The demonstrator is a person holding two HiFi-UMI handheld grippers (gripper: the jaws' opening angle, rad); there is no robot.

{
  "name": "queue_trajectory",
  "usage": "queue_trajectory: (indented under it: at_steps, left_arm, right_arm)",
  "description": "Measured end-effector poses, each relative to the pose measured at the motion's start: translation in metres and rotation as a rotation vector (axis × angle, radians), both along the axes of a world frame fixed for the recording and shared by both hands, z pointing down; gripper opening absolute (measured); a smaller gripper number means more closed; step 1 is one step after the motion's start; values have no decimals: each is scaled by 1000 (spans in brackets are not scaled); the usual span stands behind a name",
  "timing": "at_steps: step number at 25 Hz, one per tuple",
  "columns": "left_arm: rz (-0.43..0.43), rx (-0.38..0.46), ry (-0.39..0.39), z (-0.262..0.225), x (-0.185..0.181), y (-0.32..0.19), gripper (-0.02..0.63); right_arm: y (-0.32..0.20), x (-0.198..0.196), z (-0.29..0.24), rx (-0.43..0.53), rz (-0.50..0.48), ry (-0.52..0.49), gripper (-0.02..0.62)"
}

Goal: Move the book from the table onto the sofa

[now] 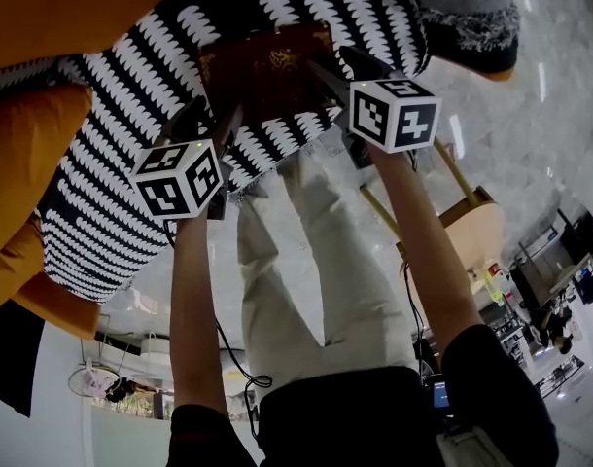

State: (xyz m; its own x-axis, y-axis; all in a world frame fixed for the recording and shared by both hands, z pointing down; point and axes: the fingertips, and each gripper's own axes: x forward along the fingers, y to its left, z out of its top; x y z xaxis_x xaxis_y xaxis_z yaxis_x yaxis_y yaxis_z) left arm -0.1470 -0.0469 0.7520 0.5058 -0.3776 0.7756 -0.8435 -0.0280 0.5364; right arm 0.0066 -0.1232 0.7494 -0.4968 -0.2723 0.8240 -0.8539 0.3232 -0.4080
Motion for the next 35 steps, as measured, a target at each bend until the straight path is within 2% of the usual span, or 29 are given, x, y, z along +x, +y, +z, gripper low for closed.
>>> queue_trajectory:
  at_steps: [6,10,16,19,24,29,35]
  left_arm:
    - [25,49,8,-44,7,-8,259]
    - [43,100,-3,-81,12,-19,214]
    - [61,160,-18,-122,18,-28,175]
    - [49,203,-14,-170,20,-33,147]
    - [53,254,-14,-234,24,-43,108]
    - [90,304,-30,-274,33,-51,55]
    - [155,348,-51,-333,40,-34,23]
  right_arm:
    - [2,-8,-39,16,-1,-28,268]
    - [-2,-9,-75,44,1,-57,235]
    - [-9,-7,-121,112,14,-93,151]
    - [-10,-9,-169,150,15,-114,131]
    - [-10,-12,-233,197,23,-116,56]
    - [-8,-6,-273,234,38,-131,27]
    - [6,-14,-342,287,24,-159,17]
